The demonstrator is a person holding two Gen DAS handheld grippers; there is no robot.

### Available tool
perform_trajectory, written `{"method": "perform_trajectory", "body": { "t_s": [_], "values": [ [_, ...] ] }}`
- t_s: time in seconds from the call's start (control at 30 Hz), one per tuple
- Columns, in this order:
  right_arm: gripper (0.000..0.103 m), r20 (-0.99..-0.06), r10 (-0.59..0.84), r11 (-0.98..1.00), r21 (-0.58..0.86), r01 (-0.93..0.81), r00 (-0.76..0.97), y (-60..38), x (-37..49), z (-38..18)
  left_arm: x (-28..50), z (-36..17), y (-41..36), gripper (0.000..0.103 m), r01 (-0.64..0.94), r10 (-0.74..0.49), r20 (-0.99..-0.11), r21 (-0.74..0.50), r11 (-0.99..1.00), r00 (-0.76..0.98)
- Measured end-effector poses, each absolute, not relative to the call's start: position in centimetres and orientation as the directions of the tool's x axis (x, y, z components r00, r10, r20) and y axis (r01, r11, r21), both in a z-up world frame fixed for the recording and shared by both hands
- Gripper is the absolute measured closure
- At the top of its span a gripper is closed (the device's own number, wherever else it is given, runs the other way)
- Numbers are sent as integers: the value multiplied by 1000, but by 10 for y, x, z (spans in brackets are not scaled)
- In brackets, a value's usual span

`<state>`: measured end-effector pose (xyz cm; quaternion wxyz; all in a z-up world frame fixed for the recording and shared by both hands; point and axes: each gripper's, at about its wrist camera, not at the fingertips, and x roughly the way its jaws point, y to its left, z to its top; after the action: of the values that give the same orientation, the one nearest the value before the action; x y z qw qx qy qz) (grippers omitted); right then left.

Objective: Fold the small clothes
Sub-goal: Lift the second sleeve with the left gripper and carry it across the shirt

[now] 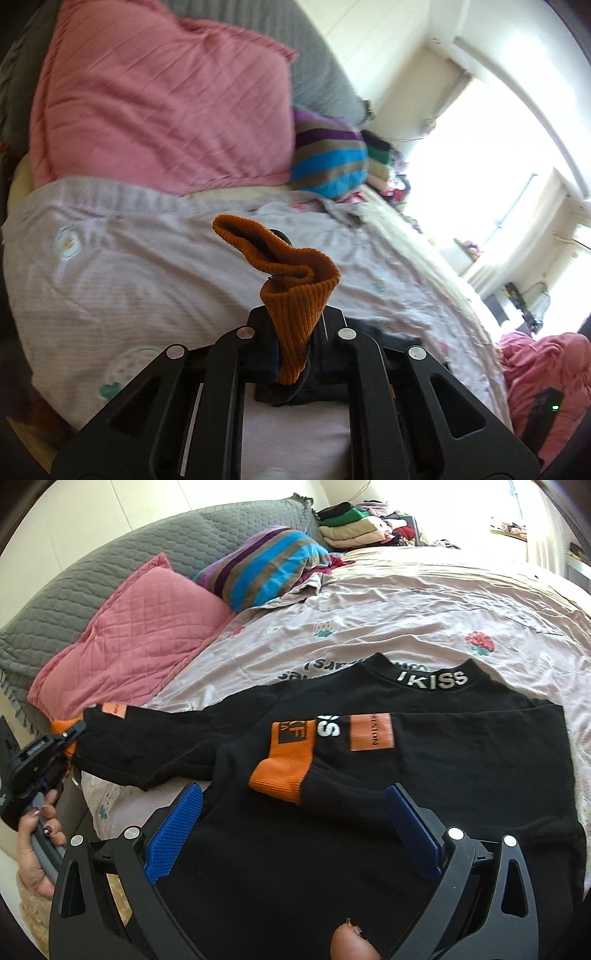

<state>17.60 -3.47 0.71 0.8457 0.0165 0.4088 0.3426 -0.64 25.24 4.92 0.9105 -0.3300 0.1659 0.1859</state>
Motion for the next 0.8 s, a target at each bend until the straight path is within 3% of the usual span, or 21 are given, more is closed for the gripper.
{"method": "perform_trajectory", "body": {
  "t_s": [0.3,0.8],
  "values": [
    [5,-649,604,771,330,-544,463,-61,174,18,18,90,205,98,-313,131,-355,-523,793,925],
    [5,-616,575,813,360,-458,538,-122,178,28,57,96,141,98,-163,-43,-373,-503,849,927]
  ]
}}
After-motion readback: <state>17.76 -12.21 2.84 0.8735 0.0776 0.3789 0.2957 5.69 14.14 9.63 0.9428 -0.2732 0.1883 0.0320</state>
